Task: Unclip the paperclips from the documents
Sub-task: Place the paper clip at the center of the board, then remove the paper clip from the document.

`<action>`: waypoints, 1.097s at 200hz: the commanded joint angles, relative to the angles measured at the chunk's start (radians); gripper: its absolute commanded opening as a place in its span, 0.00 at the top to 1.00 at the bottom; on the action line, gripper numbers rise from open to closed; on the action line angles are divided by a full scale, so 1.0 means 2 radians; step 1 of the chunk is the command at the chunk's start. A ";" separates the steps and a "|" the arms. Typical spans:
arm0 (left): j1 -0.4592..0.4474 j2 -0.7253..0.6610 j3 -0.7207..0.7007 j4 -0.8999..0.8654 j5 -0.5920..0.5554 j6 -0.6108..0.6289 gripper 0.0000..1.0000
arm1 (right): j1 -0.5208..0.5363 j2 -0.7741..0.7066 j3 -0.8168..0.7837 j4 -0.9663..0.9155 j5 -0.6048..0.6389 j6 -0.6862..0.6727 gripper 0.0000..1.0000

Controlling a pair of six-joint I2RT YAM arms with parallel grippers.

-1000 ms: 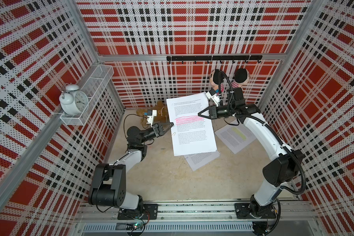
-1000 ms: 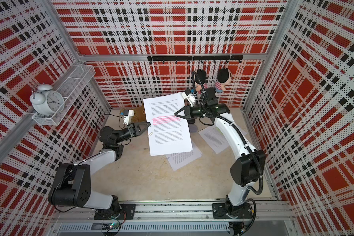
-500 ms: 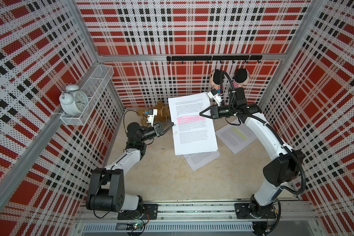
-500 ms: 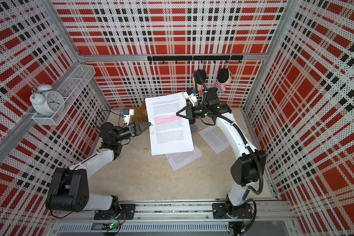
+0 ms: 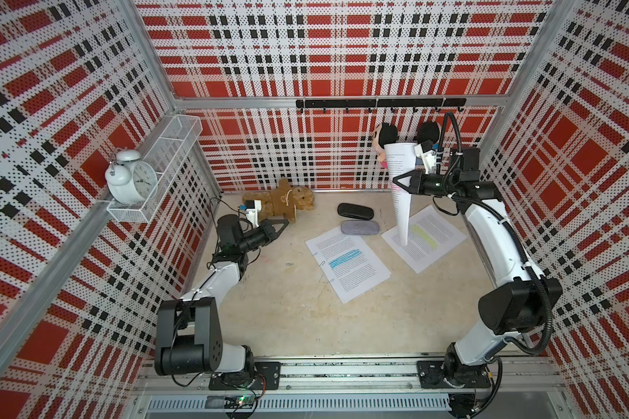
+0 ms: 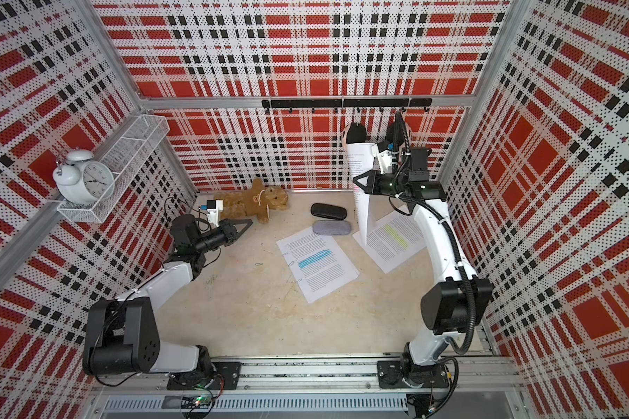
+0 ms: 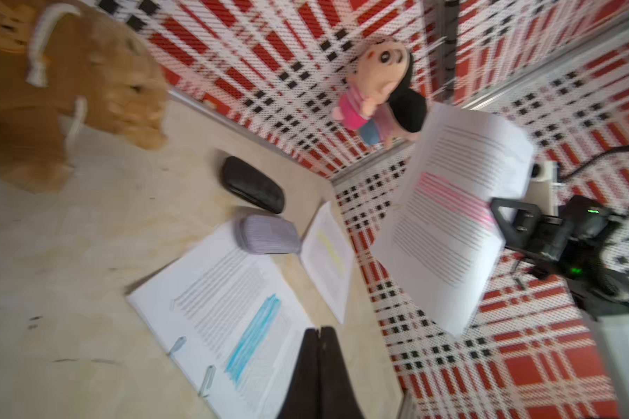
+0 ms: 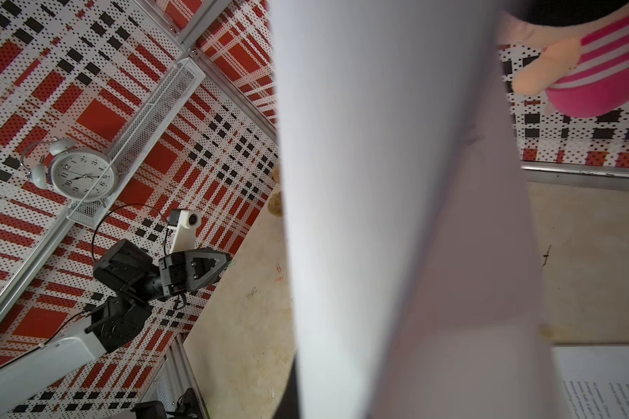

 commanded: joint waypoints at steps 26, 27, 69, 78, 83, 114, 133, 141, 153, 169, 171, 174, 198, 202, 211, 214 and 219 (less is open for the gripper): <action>-0.052 0.019 0.035 -0.252 -0.249 0.117 0.89 | 0.045 -0.014 0.003 -0.020 0.023 -0.025 1.00; -0.052 0.019 0.034 -0.253 -0.251 0.116 0.89 | 0.047 -0.014 0.003 -0.021 0.023 -0.026 1.00; -0.062 0.041 -0.020 -0.244 -0.326 0.061 0.82 | 0.105 -0.008 -0.008 -0.023 0.044 -0.026 1.00; -0.060 0.040 -0.032 -0.239 -0.340 0.051 0.81 | 0.115 -0.008 -0.010 -0.022 0.046 -0.026 1.00; -0.060 0.040 -0.037 -0.236 -0.345 0.045 0.77 | 0.121 -0.007 -0.010 -0.024 0.048 -0.026 1.00; -0.053 0.032 -0.060 -0.216 -0.354 0.023 0.63 | 0.153 -0.003 -0.011 -0.029 0.052 -0.026 1.00; -0.050 0.020 -0.059 -0.216 -0.349 0.018 0.58 | 0.163 -0.002 -0.011 -0.032 0.052 -0.026 1.00; -0.051 0.009 -0.056 -0.215 -0.345 0.019 0.54 | 0.165 -0.002 -0.010 -0.032 0.051 -0.024 1.00; -0.051 -0.010 -0.051 -0.200 -0.330 0.022 0.47 | 0.168 -0.001 -0.006 -0.031 0.045 -0.020 1.00; -0.048 -0.043 -0.050 -0.138 -0.273 0.024 0.41 | 0.175 0.006 0.010 -0.039 0.034 -0.018 1.00; -0.048 -0.046 -0.052 -0.123 -0.261 0.022 0.40 | 0.176 0.008 0.013 -0.040 0.032 -0.018 1.00; -0.046 -0.051 -0.055 -0.103 -0.246 0.019 0.39 | 0.177 0.010 0.017 -0.042 0.030 -0.018 1.00; -0.038 -0.075 -0.075 0.085 -0.135 -0.056 0.28 | 0.192 0.034 0.058 -0.065 0.013 -0.023 1.00; -0.038 -0.072 -0.072 0.105 -0.120 -0.068 0.28 | 0.194 0.038 0.065 -0.068 0.010 -0.023 1.00; -0.038 -0.064 -0.061 0.142 -0.093 -0.089 0.27 | 0.198 0.049 0.085 -0.075 -0.002 -0.023 1.00; -0.039 -0.061 -0.057 0.152 -0.085 -0.096 0.27 | 0.199 0.053 0.091 -0.077 -0.005 -0.024 1.00; -0.041 -0.056 -0.051 0.170 -0.075 -0.107 0.27 | 0.200 0.059 0.102 -0.081 -0.011 -0.024 1.00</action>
